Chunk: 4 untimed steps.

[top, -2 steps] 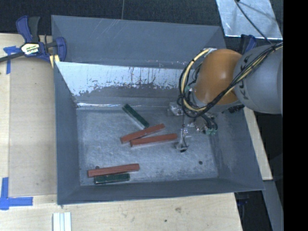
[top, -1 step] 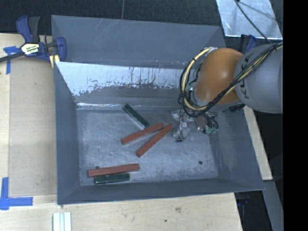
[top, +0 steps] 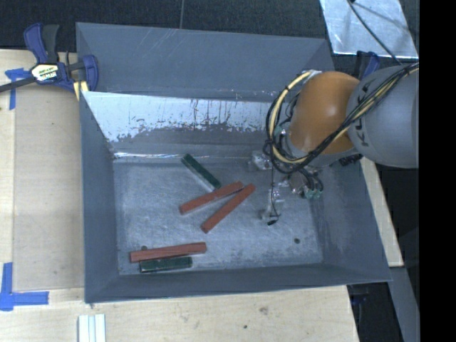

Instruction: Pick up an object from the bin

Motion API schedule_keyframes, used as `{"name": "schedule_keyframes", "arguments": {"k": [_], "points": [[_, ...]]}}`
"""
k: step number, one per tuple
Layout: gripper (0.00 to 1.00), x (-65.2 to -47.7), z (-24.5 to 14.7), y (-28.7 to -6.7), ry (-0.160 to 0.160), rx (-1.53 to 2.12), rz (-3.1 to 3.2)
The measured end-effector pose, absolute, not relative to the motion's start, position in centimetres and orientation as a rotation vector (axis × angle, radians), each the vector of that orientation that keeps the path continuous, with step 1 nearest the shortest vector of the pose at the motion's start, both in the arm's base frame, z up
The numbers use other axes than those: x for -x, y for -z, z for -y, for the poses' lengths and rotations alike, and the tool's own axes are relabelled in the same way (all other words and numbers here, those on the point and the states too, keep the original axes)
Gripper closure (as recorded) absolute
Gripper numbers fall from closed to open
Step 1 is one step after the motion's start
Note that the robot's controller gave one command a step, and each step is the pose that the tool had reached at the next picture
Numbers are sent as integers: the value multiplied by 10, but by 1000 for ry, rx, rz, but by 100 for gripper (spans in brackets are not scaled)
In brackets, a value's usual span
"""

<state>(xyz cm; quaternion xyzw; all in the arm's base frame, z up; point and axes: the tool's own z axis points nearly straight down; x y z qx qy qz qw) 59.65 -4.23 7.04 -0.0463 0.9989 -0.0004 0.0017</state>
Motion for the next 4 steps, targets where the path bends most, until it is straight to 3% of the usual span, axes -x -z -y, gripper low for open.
{"name": "schedule_keyframes", "arguments": {"k": [1,2,3,4], "points": [[0,-576,-4,-70,-3,179,-3135],[100,-578,-1,-71,0,175,-3132],[100,-572,59,-208,7,412,-3102],[100,-553,3,-201,-1,850,-3022]]}}
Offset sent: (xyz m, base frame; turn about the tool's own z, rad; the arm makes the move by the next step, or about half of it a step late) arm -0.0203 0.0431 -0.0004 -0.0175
